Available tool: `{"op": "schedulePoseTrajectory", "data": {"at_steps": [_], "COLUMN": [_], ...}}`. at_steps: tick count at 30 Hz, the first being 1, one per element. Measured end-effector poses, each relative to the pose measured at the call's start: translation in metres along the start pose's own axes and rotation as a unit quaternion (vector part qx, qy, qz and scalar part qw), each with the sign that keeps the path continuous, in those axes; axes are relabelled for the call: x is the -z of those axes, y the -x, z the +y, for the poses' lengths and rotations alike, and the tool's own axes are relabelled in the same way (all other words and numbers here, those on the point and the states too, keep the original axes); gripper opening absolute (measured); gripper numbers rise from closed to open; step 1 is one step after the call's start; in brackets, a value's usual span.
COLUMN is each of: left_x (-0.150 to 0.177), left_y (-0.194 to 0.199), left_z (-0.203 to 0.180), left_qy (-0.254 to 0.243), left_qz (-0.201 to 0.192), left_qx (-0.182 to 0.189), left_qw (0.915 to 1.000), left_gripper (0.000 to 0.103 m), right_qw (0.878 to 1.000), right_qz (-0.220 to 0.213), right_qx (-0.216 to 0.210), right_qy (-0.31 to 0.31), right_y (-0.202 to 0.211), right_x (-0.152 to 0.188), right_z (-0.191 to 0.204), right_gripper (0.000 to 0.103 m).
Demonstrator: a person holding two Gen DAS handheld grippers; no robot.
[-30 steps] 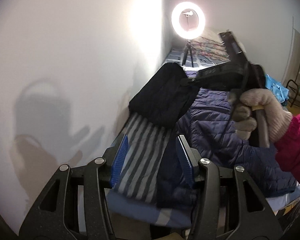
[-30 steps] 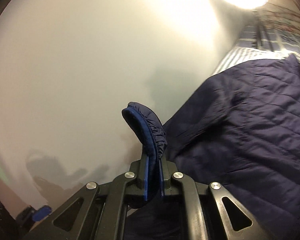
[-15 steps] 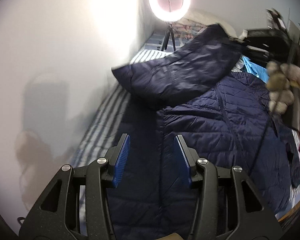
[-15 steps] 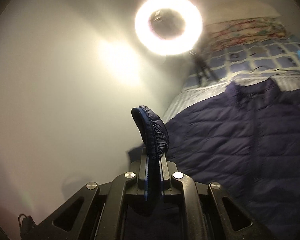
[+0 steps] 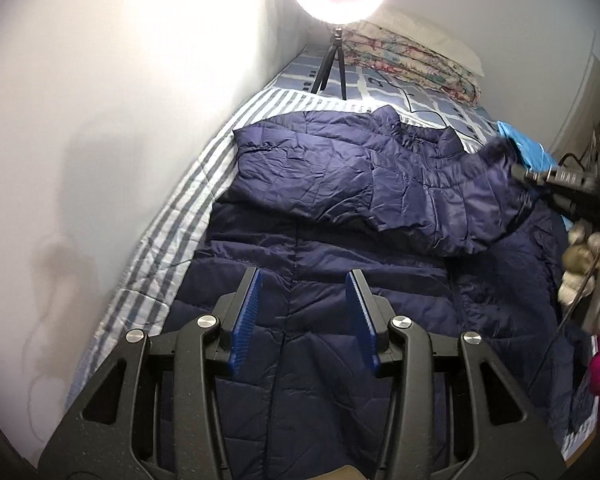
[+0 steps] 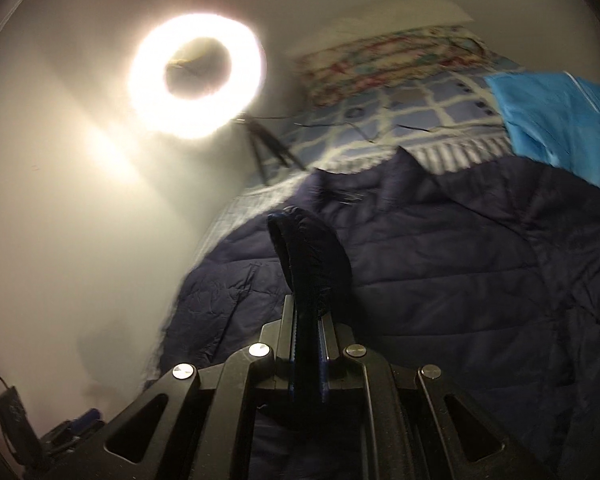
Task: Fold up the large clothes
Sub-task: 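Carry the held sleeve across the jacket body and open the right tool, then move the left tool to the other sleeve cuff and grasp it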
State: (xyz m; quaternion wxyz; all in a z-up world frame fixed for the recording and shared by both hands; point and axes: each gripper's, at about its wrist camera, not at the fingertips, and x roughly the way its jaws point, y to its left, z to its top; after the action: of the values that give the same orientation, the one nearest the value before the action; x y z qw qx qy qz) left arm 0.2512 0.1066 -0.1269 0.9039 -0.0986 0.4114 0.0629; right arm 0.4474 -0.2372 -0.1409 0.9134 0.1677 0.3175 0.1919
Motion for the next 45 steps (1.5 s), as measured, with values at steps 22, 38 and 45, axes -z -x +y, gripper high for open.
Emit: {"op": "schedulePoseTrajectory", "data": {"at_steps": [22, 38, 45], "left_x": [-0.005, -0.002, 0.007], "left_y": [-0.008, 0.023, 0.036], "left_z": [-0.037, -0.077, -0.115], "left_qy": [-0.039, -0.085, -0.123], "left_qz": [-0.023, -0.047, -0.049], "left_qx": [0.012, 0.035, 0.067], "left_qw": [0.9989, 0.9947, 0.9889], "left_gripper": [0.045, 0.045, 0.046], "right_qw": [0.987, 0.992, 0.990], "right_qz": [0.063, -0.027, -0.065], "right_qx": [0.149, 0.124, 0.125], "right_qy": [-0.016, -0.015, -0.012], "right_y": [-0.069, 0.096, 0.201], "right_x": [0.001, 0.011, 0.041], "right_z": [-0.085, -0.063, -0.058], "right_gripper": [0.016, 0.043, 0.047]}}
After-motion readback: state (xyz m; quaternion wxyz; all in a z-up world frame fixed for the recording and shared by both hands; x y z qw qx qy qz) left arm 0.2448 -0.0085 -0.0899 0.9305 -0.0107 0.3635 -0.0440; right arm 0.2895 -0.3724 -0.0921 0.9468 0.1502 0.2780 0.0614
